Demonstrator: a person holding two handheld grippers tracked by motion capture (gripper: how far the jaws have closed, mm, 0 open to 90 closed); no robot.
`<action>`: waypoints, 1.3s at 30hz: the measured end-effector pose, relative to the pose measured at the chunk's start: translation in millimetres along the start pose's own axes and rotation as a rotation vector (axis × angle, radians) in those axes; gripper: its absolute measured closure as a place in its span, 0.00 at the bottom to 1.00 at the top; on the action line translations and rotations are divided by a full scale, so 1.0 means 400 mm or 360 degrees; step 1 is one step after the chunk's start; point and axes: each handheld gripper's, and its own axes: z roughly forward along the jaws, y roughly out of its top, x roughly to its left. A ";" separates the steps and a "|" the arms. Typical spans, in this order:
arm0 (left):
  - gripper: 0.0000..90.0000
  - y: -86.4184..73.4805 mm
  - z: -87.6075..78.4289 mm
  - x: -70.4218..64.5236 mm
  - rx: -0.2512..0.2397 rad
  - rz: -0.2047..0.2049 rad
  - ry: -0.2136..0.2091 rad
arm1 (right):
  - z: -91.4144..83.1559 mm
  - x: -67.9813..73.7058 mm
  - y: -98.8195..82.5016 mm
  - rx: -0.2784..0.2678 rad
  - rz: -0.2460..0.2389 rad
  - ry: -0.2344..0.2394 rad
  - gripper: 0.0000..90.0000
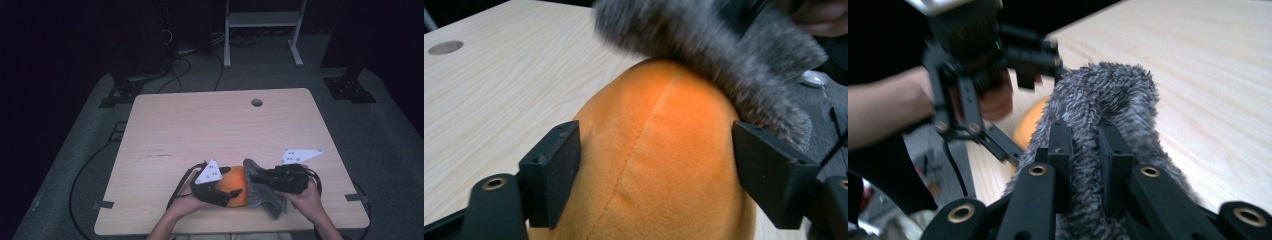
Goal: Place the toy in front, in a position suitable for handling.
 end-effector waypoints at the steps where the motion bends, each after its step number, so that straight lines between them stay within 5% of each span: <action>1: 0.21 0.000 -0.004 0.003 -0.0012 0.0010 -0.0018 | 0.007 -0.010 -0.008 0.0004 0.0031 0.0024 0.87; 7: 0.24 -0.010 -0.012 0.019 -0.0040 -0.0032 -0.0036 | -0.012 -0.047 -0.026 0.0018 0.0103 0.0024 0.87; 11: 0.27 -0.002 -0.005 0.011 -0.0016 -0.0074 0.0004 | -0.025 -0.062 -0.028 0.0048 0.0126 -0.0062 0.87; 17: 0.27 0.004 -0.002 0.000 -0.0011 -0.0054 0.0018 | -0.027 -0.007 -0.004 -0.0013 0.0018 0.0002 0.86; 19: 0.27 0.004 -0.005 -0.001 -0.0013 -0.0055 -0.0006 | -0.012 -0.004 -0.005 0.0029 -0.0003 -0.0003 0.86; 24: 0.27 0.005 -0.021 0.003 -0.0054 -0.0019 -0.0171 | -0.018 -0.038 -0.023 0.0029 0.0081 -0.0057 0.86; 28: 0.17 -0.001 -0.017 0.015 0.0026 -0.0014 -0.0068 | -0.033 -0.065 -0.035 0.0007 0.0139 -0.0053 0.86; 31: 0.14 -0.018 -0.002 0.027 0.0033 -0.0129 -0.0122 | -0.040 -0.076 -0.040 -0.0003 0.0157 -0.0033 0.85; 35: 0.29 -0.019 0.001 0.019 0.0030 -0.0082 -0.0087 | -0.060 -0.070 -0.025 -0.0032 0.0172 -0.0026 0.86; 39: 0.35 -0.017 0.007 0.008 0.0010 -0.0026 -0.0041 | -0.077 -0.011 0.021 -0.0137 0.0042 0.0056 0.86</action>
